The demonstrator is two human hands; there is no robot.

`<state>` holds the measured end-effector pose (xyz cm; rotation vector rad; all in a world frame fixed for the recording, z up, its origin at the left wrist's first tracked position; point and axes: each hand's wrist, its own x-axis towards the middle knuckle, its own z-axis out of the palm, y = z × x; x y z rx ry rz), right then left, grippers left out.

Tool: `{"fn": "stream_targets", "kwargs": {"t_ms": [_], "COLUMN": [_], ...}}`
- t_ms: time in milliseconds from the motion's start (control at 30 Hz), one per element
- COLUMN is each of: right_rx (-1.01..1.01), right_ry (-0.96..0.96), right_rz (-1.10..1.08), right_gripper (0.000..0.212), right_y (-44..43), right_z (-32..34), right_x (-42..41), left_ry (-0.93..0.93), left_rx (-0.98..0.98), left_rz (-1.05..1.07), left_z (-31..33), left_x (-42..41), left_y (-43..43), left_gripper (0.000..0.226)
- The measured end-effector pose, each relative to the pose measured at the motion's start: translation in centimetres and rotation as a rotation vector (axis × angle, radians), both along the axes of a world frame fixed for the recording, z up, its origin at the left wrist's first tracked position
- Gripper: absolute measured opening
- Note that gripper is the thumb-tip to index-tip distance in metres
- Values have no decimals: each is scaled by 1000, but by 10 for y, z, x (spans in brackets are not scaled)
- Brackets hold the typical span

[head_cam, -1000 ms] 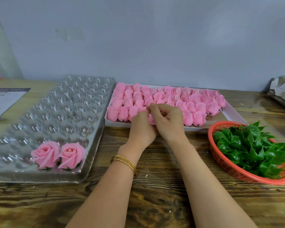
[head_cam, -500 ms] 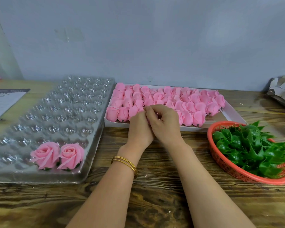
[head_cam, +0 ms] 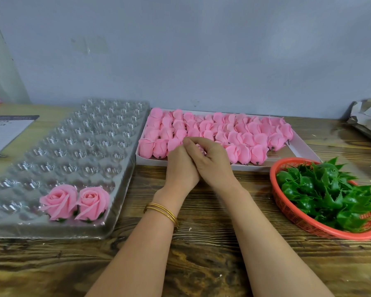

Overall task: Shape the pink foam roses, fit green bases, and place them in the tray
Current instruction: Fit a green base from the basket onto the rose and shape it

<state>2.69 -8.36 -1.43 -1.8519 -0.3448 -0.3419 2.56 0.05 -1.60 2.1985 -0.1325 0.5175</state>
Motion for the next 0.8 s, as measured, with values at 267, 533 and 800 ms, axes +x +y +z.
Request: {"fn": "stream_targets", "kwargs": {"t_ms": [267,533,800], "right_rx": [74,349,476], "right_ry": [126,258,290], "right_rz": [74,161,200], "right_gripper": [35,30,28], "right_y": [-2,-12,-16], "right_z": [3,16,19], "right_x": [-1,-3,-4], "left_ry": [56,57,130], "left_rx": [21,-260,-423], "left_rz": [-15,-147,-304], "left_z": [2,5,5], "left_x": [4,-3,-5], "left_y": [-1,1,-1], "left_gripper": [24,27,22]}}
